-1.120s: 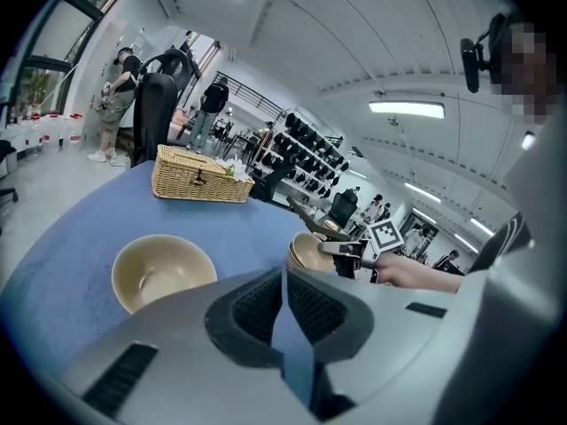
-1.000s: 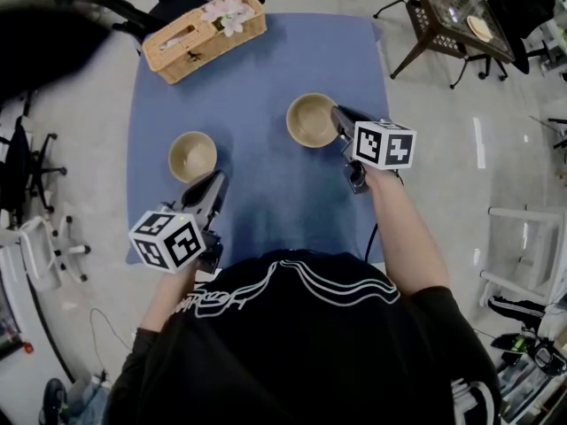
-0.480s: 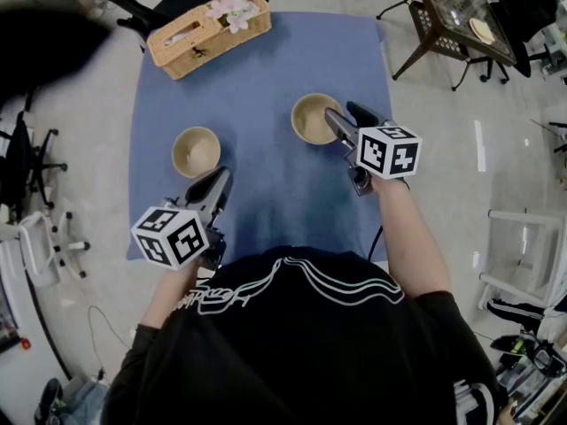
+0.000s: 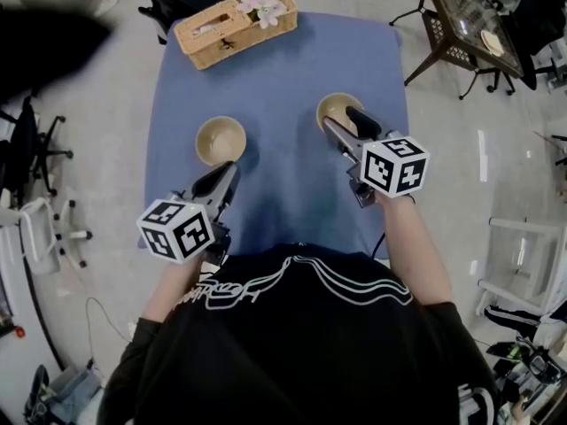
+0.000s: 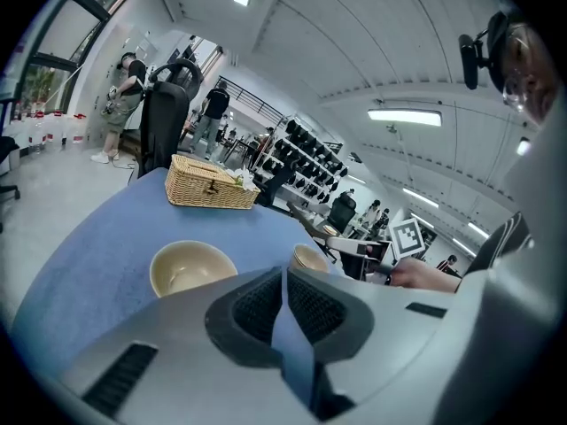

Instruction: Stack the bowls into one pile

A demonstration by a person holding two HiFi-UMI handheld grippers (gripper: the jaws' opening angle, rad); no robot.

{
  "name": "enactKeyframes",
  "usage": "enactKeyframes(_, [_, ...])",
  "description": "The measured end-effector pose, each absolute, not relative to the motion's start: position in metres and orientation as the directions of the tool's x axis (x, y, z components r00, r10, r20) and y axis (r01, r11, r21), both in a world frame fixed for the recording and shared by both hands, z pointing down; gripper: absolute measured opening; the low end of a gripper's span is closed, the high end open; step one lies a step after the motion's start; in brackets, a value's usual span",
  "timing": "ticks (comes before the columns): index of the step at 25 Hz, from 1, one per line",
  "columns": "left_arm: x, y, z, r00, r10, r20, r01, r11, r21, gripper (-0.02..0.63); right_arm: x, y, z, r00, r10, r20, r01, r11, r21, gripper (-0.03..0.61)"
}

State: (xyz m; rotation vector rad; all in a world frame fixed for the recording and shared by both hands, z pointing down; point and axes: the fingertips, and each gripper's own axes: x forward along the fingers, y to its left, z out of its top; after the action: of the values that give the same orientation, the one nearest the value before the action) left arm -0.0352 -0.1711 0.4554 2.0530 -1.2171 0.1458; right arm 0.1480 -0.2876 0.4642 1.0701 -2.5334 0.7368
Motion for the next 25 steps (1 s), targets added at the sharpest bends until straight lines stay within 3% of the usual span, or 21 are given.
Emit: enactKeyframes(25, [-0.172, -0.154, 0.449, 0.56, -0.692, 0.455, -0.793, -0.289, 0.537, 0.038, -0.005, -0.241, 0.497, -0.706, -0.468, 0.532, -0.705, 0.541, -0.459, 0.253])
